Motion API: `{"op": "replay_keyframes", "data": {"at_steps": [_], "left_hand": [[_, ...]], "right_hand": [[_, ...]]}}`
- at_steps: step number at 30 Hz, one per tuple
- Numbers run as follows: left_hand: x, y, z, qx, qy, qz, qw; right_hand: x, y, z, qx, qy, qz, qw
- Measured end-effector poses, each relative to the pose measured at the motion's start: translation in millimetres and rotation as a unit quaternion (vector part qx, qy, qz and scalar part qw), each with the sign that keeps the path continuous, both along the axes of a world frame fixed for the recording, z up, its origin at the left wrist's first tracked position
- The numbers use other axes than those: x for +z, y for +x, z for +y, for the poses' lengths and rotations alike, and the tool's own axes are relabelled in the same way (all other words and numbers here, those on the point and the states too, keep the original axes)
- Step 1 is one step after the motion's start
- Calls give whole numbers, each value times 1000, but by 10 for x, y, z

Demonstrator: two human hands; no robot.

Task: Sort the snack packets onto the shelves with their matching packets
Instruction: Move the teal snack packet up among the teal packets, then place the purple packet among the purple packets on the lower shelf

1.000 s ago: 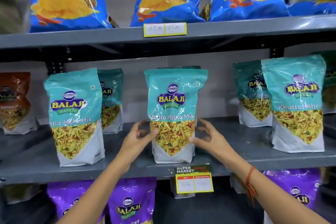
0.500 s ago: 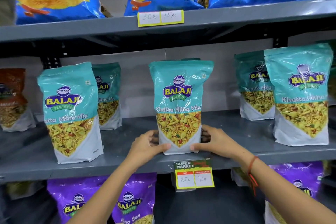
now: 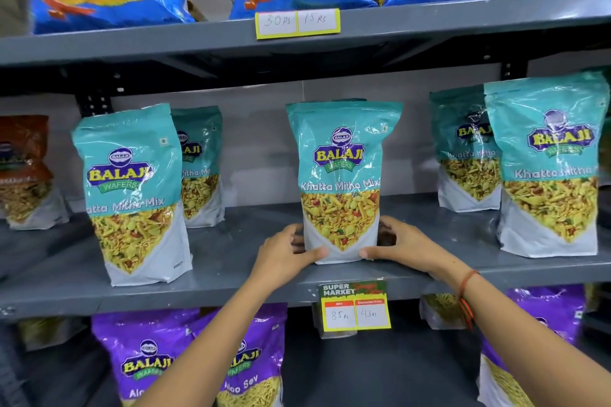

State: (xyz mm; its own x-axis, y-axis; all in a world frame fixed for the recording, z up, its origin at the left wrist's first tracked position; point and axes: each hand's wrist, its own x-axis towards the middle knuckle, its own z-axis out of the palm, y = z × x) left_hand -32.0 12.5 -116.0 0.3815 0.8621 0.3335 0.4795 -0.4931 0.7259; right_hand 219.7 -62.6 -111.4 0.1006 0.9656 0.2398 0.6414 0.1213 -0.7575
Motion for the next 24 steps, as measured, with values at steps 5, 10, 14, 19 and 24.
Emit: {"op": "replay_keyframes", "data": {"at_steps": [5,10,14,19,24], "left_hand": [[-37,-154,-314,62,82,-86,991],[-366,-626,-703,155,141,-264,942],[-1116,-1230,-727,239,106,-284,922],[-2197,-1685,-609,233,-110,-100,961],[-2818,-1802,-268,166,-334,-79,925]], "right_hand": [[-121,-163,-197,-97,143,62,983],[-503,-552,-700,-193,396,97,892],[-1317,-692,-880,-192,422,31,886],[-2243,-1130,-503,-107,194,35,975],[-2875,-1637,226,48,-131,113,984]]}}
